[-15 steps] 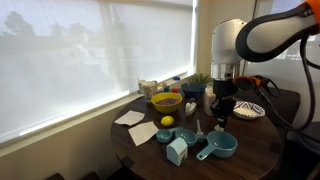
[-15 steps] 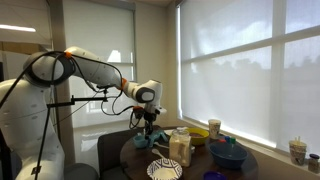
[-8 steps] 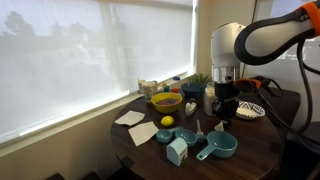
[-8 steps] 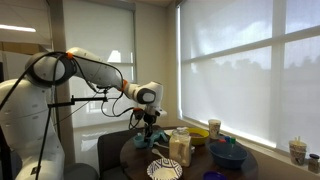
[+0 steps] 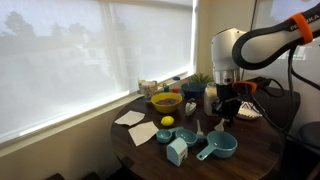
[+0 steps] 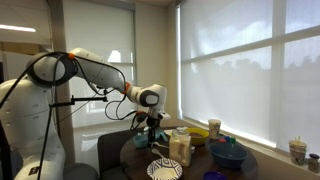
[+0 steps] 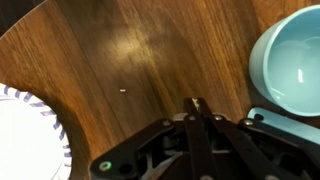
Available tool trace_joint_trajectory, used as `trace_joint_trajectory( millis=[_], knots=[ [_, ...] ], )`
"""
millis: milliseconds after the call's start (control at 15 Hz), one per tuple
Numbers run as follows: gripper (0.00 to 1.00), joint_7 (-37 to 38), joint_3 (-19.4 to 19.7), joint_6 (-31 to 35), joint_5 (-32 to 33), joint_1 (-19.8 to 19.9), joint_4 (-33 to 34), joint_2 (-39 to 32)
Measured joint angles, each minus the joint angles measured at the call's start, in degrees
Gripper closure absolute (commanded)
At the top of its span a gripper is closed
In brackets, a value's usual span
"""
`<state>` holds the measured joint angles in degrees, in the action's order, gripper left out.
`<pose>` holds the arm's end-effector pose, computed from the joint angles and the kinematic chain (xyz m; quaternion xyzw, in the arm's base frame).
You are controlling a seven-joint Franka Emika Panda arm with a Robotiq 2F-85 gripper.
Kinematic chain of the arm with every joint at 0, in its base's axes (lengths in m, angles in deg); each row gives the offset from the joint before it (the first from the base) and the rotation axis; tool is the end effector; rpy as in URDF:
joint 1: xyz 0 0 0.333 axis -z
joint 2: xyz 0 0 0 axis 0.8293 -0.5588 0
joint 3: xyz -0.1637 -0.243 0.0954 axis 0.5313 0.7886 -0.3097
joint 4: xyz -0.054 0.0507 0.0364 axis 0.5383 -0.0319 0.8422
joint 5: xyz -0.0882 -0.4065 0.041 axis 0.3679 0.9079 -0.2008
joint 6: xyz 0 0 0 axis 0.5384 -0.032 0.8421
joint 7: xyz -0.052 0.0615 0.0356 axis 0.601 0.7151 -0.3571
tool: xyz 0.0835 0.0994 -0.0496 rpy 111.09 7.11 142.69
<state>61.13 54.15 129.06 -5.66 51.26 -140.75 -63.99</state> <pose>0.4837 0.1215 0.3662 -0.9839 0.1510 0.0953 0.0020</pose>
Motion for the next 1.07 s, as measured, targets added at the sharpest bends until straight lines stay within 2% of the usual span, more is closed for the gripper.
trace_joint_trajectory(
  millis=[533,1067],
  knots=[
    [0.99,6.4,-0.1,0.7,3.3,0.1,0.2,-1.0],
    [0.99,10.4,-0.1,5.1,4.0,0.1,-0.1,-1.5]
  ],
)
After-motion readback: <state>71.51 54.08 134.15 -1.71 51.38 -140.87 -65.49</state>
